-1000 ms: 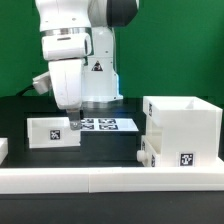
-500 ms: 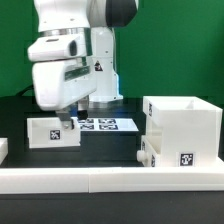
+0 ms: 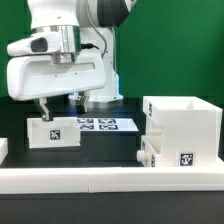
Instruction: Assemble drawer
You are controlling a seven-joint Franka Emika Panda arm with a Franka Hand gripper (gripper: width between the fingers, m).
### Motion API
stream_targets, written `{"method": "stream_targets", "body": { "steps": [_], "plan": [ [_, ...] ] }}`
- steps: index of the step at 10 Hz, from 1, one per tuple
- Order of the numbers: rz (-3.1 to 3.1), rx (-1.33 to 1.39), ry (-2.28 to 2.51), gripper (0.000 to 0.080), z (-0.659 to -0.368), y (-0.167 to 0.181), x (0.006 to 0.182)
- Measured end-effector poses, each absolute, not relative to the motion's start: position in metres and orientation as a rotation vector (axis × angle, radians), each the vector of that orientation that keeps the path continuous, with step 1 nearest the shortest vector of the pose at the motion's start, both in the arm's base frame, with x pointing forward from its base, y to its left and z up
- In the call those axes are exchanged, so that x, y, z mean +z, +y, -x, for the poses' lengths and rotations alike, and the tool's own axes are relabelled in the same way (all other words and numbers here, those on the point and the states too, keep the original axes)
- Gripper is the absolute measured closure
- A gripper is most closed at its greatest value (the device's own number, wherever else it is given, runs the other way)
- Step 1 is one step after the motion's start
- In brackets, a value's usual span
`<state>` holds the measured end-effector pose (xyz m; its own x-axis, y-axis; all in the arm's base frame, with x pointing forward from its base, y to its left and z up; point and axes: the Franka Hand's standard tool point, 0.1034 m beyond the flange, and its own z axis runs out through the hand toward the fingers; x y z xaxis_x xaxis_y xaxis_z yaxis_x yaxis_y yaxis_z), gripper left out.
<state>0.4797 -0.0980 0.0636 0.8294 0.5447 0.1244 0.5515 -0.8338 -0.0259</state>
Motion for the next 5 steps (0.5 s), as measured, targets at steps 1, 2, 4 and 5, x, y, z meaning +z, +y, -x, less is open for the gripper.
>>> {"method": "stream_targets", "body": {
  "steps": [1, 2, 4, 5],
  "plan": [
    [2.971, -0.171, -0.767, 0.0151, -0.4803, -0.0967, 0.0633],
    [2.988, -0.168, -0.68, 0.0151, -0.4803, -0.096, 0.063],
    [3.009, -0.162, -0.542, 0.0151, -0.4802, -0.0953, 0.0627],
    [3.02, -0.16, -0.42, 0.0151, -0.4803, -0.0945, 0.0627]
  ]
}}
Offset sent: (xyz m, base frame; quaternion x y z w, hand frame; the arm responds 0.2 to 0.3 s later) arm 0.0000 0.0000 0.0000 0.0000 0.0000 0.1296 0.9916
